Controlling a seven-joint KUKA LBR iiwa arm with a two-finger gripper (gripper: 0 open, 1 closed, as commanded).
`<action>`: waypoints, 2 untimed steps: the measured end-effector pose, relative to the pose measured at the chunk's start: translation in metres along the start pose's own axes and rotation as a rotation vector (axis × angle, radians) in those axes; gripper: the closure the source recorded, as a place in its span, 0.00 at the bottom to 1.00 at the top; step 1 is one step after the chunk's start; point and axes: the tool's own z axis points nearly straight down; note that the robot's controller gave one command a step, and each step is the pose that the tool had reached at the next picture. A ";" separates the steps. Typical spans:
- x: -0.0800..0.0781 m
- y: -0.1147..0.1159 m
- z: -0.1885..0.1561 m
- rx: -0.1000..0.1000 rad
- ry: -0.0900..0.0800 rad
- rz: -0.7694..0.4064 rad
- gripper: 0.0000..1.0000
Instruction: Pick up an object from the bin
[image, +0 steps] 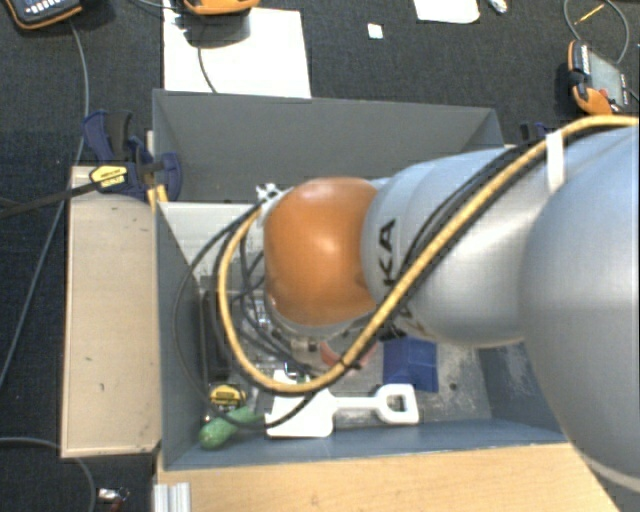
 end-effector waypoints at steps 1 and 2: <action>0.000 0.000 0.000 0.000 0.000 0.001 0.00; -0.021 -0.003 0.005 -0.002 -0.001 -0.027 0.00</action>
Offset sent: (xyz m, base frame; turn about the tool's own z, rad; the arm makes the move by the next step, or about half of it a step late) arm 0.0554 -0.0153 -0.0166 -0.0349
